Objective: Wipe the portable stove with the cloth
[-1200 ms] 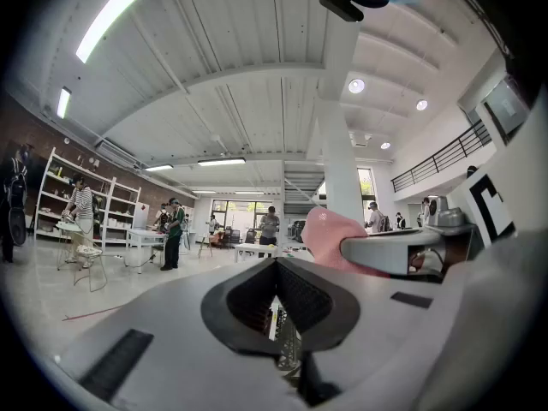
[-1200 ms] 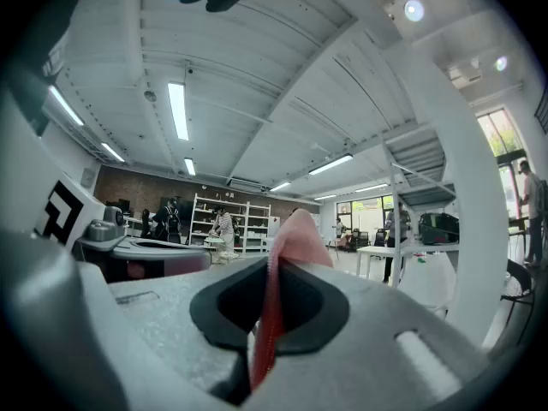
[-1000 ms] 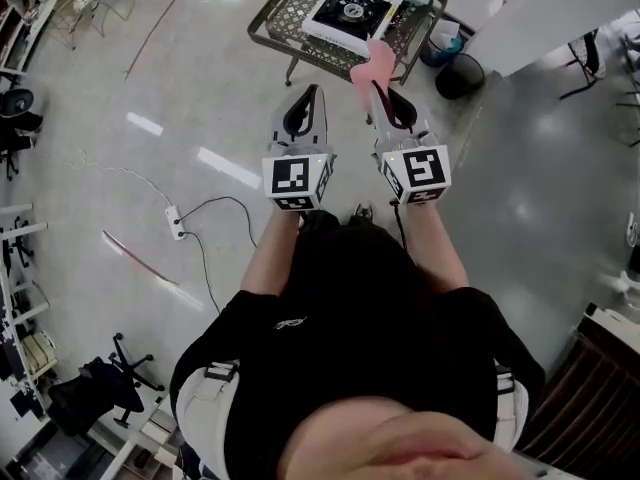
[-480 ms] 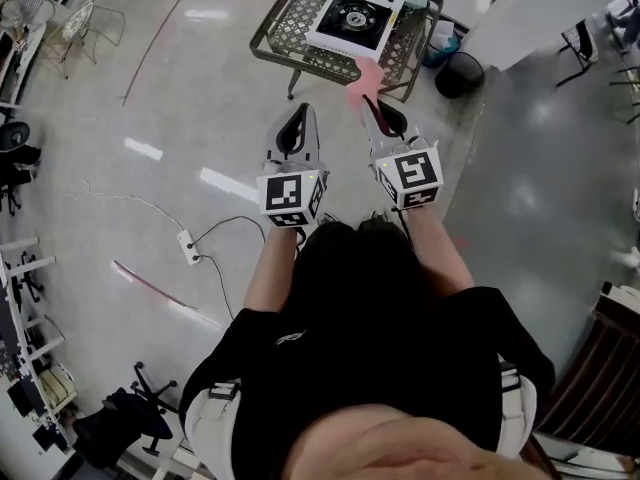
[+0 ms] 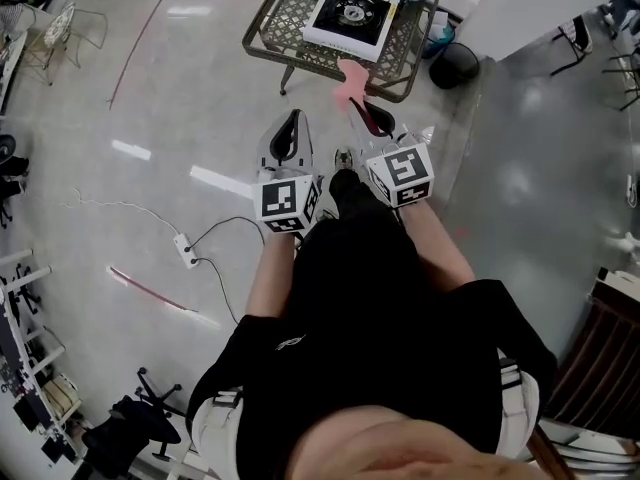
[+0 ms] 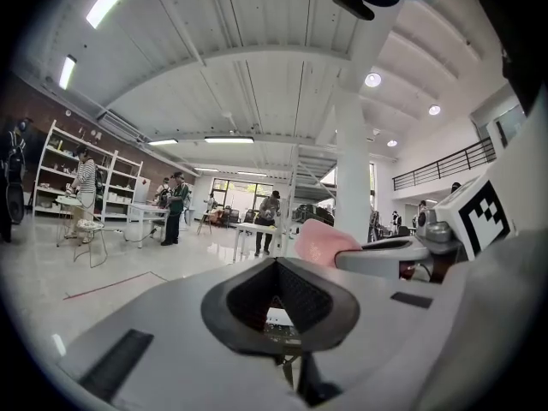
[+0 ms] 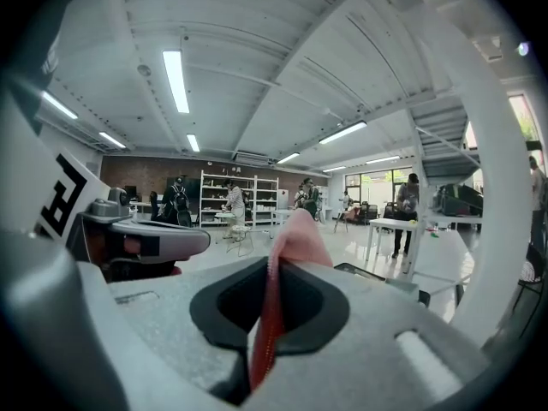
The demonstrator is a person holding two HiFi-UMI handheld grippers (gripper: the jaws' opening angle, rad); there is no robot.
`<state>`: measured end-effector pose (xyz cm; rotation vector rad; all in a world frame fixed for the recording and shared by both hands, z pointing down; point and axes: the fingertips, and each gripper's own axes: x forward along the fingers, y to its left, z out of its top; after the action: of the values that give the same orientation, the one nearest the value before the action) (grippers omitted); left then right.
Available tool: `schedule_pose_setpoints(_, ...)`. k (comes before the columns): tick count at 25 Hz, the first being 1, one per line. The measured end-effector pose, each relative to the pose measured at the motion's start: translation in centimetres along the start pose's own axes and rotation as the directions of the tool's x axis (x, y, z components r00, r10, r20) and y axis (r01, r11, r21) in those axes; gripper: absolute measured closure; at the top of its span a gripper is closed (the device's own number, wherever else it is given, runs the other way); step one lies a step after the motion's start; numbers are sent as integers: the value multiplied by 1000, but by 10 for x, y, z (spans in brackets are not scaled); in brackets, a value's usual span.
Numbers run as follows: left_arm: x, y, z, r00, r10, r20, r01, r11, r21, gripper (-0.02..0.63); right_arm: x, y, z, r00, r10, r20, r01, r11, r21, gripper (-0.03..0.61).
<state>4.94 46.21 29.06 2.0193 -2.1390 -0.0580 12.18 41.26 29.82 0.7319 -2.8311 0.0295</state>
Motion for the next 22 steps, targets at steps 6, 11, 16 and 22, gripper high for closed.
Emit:
schedule_pose_setpoints(6,36,40,-5,999,30,-39,-29,999,30,614,65,-18,-18,998,40,-46,-39,999,39,571)
schedule_pose_setpoints(11,88,77,12,997,49,-51,-48,999,26,614,131,-34,-5,993,105,-47,-102,993,51,571)
schedule_pose_setpoints(16,142,101,22,994,67,-89,-63,997,42,614,180,-68,0,988,140,-61,-135,988,76,571)
schedule_pose_setpoints(22,198,117,9,985,71,-160,-67,997,31,614,223,-110,-24,981,153,-118,-139,983,121,571)
